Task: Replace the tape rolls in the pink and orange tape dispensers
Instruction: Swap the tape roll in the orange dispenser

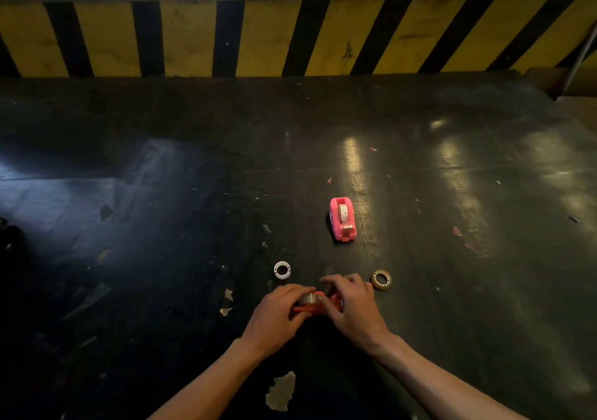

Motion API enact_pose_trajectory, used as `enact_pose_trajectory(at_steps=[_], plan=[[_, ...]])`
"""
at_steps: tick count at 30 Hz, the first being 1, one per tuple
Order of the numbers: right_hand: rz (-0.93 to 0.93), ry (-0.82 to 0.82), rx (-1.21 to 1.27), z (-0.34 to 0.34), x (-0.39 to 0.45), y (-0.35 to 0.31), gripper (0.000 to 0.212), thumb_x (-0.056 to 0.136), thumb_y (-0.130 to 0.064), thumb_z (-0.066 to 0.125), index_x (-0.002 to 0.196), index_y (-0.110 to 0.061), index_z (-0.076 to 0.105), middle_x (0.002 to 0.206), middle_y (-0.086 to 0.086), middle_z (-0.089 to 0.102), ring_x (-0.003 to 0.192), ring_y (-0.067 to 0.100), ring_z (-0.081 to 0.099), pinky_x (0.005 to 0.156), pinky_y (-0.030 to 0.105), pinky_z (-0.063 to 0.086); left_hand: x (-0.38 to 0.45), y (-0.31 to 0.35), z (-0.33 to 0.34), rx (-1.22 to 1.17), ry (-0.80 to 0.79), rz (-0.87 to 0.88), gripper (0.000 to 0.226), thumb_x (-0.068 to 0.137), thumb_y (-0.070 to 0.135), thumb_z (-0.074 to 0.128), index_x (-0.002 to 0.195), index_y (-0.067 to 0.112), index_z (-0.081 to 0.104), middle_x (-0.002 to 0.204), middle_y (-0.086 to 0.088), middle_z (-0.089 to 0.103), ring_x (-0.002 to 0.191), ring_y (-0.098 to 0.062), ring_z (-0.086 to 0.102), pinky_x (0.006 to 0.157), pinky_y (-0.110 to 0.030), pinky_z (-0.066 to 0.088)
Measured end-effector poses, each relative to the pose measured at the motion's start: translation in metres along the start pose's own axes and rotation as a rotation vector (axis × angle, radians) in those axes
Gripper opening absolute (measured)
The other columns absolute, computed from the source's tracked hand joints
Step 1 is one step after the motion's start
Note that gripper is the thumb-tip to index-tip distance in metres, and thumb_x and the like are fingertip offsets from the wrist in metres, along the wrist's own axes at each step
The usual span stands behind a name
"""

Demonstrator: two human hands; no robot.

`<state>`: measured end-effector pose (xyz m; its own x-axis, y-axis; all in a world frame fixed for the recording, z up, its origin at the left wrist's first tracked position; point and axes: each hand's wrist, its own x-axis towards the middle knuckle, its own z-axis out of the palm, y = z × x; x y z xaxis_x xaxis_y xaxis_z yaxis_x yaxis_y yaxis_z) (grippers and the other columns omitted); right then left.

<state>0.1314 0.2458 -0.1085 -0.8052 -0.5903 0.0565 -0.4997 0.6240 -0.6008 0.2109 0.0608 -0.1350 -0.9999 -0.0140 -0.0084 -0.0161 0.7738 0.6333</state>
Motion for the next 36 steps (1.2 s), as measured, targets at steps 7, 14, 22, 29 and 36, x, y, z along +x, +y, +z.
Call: enact_pose_trajectory(at_steps=[7, 14, 22, 29, 36], plan=[[0.108, -0.051, 0.037, 0.009, 0.006, -0.012, 0.033, 0.086, -0.042, 0.060, 0.117, -0.044, 0.050, 0.079, -0.023, 0.052, 0.092, 0.005, 0.049, 0.084, 0.031, 0.025, -0.003, 0.001, 0.003, -0.031, 0.006, -0.022, 0.048, 0.093, 0.038, 0.063, 0.139, 0.035, 0.050, 0.135, 0.016, 0.058, 0.117, 0.012, 0.045, 0.098, -0.011, 0.037], [0.156, -0.046, 0.133, -0.007, 0.006, -0.005, 0.021, 0.087, -0.021, 0.066, 0.102, -0.035, 0.059, 0.080, -0.026, 0.051, 0.092, 0.013, 0.057, 0.086, 0.038, 0.038, -0.002, -0.001, -0.001, -0.096, 0.051, -0.041, 0.043, 0.092, 0.032, 0.067, 0.134, 0.027, 0.059, 0.132, 0.010, 0.063, 0.118, 0.000, 0.057, 0.104, -0.025, 0.047], [0.240, -0.070, 0.255, -0.033, 0.009, 0.012, 0.019, 0.090, -0.006, 0.063, 0.104, -0.018, 0.059, 0.094, -0.006, 0.063, 0.089, 0.010, 0.060, 0.080, 0.024, 0.046, 0.004, -0.010, -0.006, -0.157, 0.012, -0.079, 0.044, 0.090, 0.027, 0.069, 0.133, 0.031, 0.059, 0.128, 0.012, 0.063, 0.103, 0.004, 0.063, 0.085, -0.022, 0.058], [0.318, -0.118, 0.261, -0.023, 0.012, 0.020, 0.019, 0.090, -0.012, 0.065, 0.102, -0.025, 0.056, 0.094, -0.009, 0.063, 0.089, 0.005, 0.060, 0.075, 0.021, 0.046, 0.005, -0.014, -0.004, -0.194, -0.003, -0.096, 0.045, 0.091, 0.025, 0.069, 0.133, 0.033, 0.057, 0.129, 0.010, 0.063, 0.089, 0.000, 0.069, 0.073, -0.021, 0.061], [0.416, -0.032, 0.362, 0.000, 0.010, 0.015, 0.016, 0.089, -0.009, 0.066, 0.096, -0.020, 0.057, 0.088, -0.004, 0.064, 0.080, 0.008, 0.060, 0.066, 0.017, 0.044, 0.003, -0.010, -0.005, -0.187, 0.037, -0.091, 0.045, 0.090, 0.023, 0.070, 0.133, 0.026, 0.060, 0.130, 0.007, 0.065, 0.103, 0.001, 0.065, 0.084, -0.010, 0.053]])
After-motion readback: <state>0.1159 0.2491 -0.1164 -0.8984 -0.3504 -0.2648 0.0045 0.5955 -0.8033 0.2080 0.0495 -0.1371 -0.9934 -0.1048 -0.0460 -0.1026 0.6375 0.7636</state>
